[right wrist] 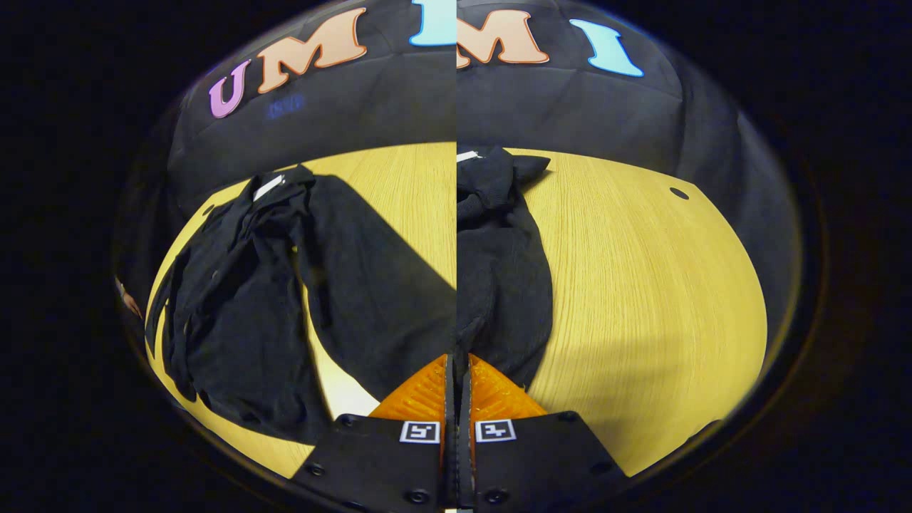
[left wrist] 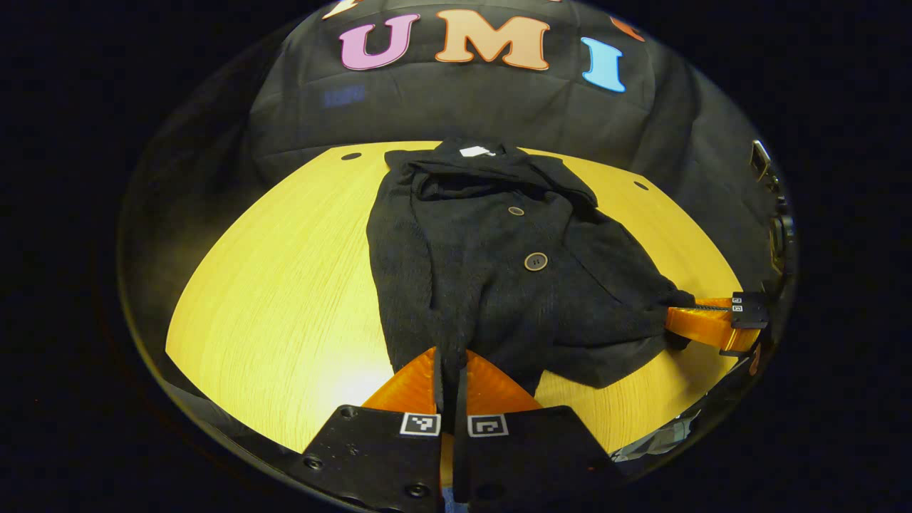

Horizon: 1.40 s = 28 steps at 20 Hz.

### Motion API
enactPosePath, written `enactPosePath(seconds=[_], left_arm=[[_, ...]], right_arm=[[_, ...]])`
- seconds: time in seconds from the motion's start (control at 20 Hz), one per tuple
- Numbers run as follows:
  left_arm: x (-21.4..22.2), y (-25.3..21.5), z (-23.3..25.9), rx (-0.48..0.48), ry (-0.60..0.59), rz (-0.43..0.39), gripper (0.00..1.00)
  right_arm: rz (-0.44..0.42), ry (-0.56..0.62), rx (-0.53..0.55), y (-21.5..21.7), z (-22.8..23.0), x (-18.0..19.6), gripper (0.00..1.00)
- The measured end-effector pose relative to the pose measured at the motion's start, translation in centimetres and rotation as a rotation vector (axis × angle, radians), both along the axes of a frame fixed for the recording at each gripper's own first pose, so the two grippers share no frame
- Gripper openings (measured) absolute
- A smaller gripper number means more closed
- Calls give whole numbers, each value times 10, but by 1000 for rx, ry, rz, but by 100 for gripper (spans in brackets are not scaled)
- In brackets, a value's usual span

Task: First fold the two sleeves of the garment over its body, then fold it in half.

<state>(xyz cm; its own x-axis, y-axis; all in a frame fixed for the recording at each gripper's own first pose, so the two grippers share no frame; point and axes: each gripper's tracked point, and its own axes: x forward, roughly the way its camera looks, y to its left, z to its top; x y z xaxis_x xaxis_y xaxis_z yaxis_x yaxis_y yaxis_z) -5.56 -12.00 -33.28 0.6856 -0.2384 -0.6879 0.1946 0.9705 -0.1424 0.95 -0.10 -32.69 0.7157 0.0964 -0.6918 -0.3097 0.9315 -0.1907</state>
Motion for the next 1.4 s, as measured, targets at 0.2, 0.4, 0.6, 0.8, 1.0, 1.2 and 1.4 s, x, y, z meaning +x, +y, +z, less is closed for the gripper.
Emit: enactPosePath(seconds=[0.2,0.4,0.6,0.8,1.0,1.2,1.4], left_arm=[[14,5,19,-12,-31,18,0],[41,8,50,-38,-97,20,0],[72,14,75,-39,-153,13,0],[108,18,93,-84,-189,19,0],[141,21,103,-111,-215,7,0],[173,22,113,-149,-236,-3,0],[205,22,117,-184,-242,-7,0]], right_arm=[[3,-47,18,9,22,16,4],[2,-92,29,23,44,33,4],[-3,-147,32,36,68,56,4],[-10,-207,23,52,95,88,4],[-20,-265,25,71,120,120,4],[-25,-303,3,85,135,152,4],[-41,-346,-15,96,147,185,4]])
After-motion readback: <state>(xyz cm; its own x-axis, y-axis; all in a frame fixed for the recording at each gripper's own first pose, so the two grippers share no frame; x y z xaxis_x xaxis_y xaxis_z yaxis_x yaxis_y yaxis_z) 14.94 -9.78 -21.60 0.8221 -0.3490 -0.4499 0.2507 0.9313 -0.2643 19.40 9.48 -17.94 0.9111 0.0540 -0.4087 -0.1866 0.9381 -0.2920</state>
